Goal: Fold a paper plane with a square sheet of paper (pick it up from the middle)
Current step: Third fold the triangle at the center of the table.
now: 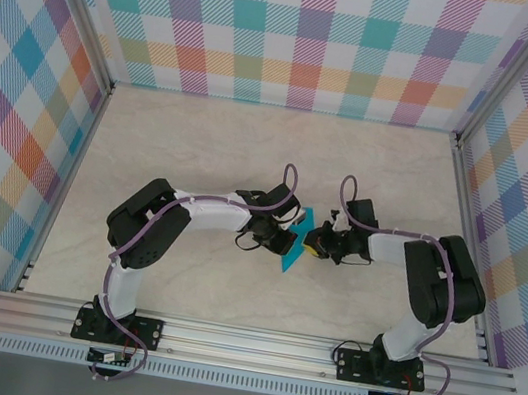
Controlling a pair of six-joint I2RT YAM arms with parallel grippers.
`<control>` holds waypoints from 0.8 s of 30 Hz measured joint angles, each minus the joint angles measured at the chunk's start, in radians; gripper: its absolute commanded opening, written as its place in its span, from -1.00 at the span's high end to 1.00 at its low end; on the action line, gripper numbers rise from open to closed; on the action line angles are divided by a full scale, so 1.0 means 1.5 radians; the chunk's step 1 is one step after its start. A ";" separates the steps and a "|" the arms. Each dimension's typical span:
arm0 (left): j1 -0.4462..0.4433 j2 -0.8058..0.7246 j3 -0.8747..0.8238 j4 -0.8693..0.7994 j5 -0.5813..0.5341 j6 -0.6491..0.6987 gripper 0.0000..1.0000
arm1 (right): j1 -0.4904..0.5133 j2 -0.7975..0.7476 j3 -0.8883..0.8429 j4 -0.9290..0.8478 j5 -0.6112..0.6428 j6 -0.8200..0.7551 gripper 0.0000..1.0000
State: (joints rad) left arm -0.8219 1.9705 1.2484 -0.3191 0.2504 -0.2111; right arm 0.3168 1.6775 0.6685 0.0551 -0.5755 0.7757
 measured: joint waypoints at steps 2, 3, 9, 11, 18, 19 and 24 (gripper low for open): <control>0.000 0.000 0.000 0.000 0.000 0.000 0.94 | -0.009 -0.008 0.007 -0.003 -0.004 -0.003 0.82; 0.000 0.000 0.000 0.000 0.000 0.000 0.94 | -0.013 -0.010 0.011 -0.003 -0.007 -0.005 0.82; 0.000 0.000 0.000 0.000 0.000 0.000 0.94 | -0.024 -0.002 0.027 -0.001 -0.016 -0.016 0.83; 0.000 0.000 0.000 0.000 0.000 0.000 0.94 | -0.026 0.010 0.028 0.000 -0.016 -0.019 0.83; 0.000 0.001 0.000 0.000 0.000 0.000 0.94 | -0.029 0.042 0.030 -0.001 -0.011 -0.024 0.83; 0.000 0.001 0.000 0.000 0.000 0.000 0.95 | -0.029 0.042 0.030 -0.001 -0.012 -0.024 0.83; 0.000 0.001 0.000 0.000 0.000 0.002 0.94 | -0.034 0.038 0.031 -0.002 -0.019 -0.024 0.82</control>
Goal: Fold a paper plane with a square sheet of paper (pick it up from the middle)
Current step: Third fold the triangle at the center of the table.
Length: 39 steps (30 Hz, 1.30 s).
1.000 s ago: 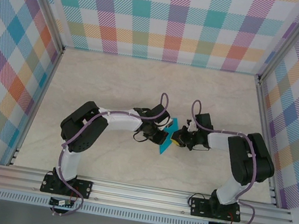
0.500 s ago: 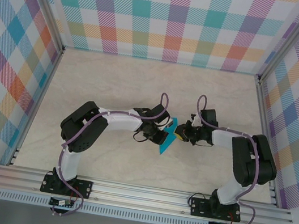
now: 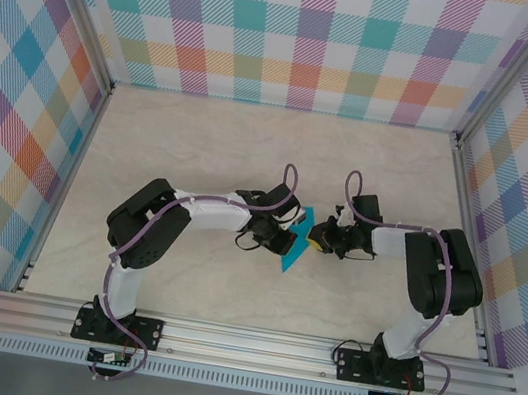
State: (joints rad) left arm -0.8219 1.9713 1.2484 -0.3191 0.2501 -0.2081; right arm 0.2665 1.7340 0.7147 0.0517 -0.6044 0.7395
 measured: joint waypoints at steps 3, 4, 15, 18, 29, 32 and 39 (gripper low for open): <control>0.000 0.000 0.000 0.000 0.000 0.000 0.94 | -0.010 -0.008 0.003 -0.002 -0.008 -0.002 0.82; 0.000 0.000 0.000 0.000 0.000 0.000 0.95 | -0.014 -0.008 0.006 -0.003 -0.010 -0.004 0.82; 0.000 0.001 0.004 -0.005 0.000 0.001 0.94 | -0.021 0.023 0.024 -0.014 0.000 -0.024 0.84; 0.000 0.001 0.004 -0.005 0.000 0.001 0.95 | -0.021 0.027 0.033 -0.027 0.002 -0.030 0.84; 0.000 0.001 0.004 -0.006 0.000 0.001 0.95 | -0.021 -0.019 0.041 -0.062 0.006 -0.030 0.83; 0.000 0.001 0.004 -0.006 0.000 0.001 0.95 | -0.019 -0.044 0.039 -0.062 0.003 -0.030 0.83; 0.000 0.002 0.005 -0.008 0.000 0.001 0.94 | 0.015 -0.053 0.030 -0.064 0.001 -0.029 0.85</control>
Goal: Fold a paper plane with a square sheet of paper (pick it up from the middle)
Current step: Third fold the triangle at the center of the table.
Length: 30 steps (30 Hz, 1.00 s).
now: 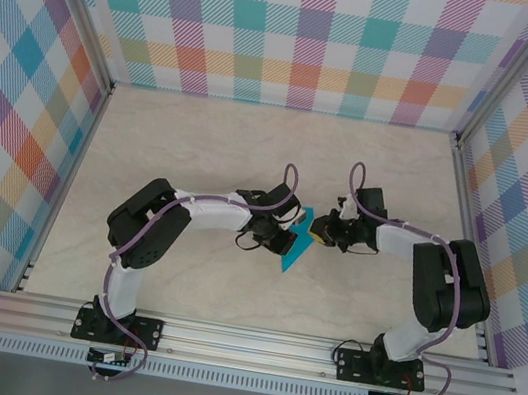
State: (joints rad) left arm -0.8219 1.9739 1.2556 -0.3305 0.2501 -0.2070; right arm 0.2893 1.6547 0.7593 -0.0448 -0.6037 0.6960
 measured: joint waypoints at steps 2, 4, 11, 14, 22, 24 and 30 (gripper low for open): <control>0.000 0.000 0.000 0.000 0.000 0.000 0.93 | 0.012 0.010 0.000 0.000 0.000 0.003 0.86; 0.000 0.000 0.000 0.000 0.000 0.000 0.93 | 0.021 0.024 0.000 0.000 0.007 0.005 0.86; 0.000 0.000 0.003 -0.004 0.000 -0.001 0.80 | 0.020 0.066 0.000 0.007 0.013 0.012 0.88; 0.000 0.000 0.004 -0.009 -0.003 -0.006 0.54 | 0.020 0.067 -0.002 0.015 0.013 0.015 0.89; 0.000 -0.054 0.013 -0.060 -0.073 -0.040 0.25 | 0.020 0.067 -0.007 0.026 0.013 0.023 0.89; 0.000 -0.082 0.013 -0.069 -0.093 -0.060 0.32 | 0.020 0.067 -0.008 0.029 0.013 0.028 0.89; 0.000 -0.123 0.013 -0.044 -0.088 -0.118 0.74 | 0.020 0.067 -0.008 0.030 0.013 0.035 0.88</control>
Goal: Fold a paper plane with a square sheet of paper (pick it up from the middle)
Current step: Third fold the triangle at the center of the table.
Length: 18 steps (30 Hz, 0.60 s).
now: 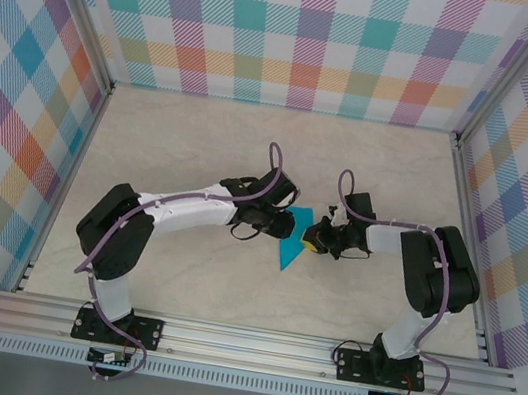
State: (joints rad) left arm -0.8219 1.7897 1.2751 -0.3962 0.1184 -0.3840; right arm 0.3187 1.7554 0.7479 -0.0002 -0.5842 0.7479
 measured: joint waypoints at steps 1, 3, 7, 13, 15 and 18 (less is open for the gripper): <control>0.000 0.003 -0.001 0.005 0.008 -0.007 0.76 | 0.000 0.000 0.000 0.000 0.000 0.000 0.88; 0.000 0.016 -0.001 0.016 0.024 -0.014 0.78 | 0.000 0.000 0.000 0.000 0.000 0.000 0.88; 0.000 0.057 -0.001 0.033 0.038 -0.023 0.83 | 0.000 0.000 0.000 0.000 0.000 0.000 0.88; 0.001 0.119 0.002 0.036 0.024 -0.030 0.89 | 0.000 0.000 0.000 0.000 0.000 0.000 0.87; 0.002 0.129 0.004 0.037 0.020 -0.031 0.90 | 0.000 0.000 0.000 0.000 -0.001 0.000 0.85; 0.003 0.135 0.011 0.039 0.012 -0.031 0.93 | 0.000 -0.002 0.000 0.002 -0.002 0.000 0.83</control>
State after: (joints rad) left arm -0.8177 1.9915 1.2911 -0.3374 0.1368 -0.4301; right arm 0.3187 1.7527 0.7475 0.0021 -0.5873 0.7479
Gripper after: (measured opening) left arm 0.054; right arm 0.080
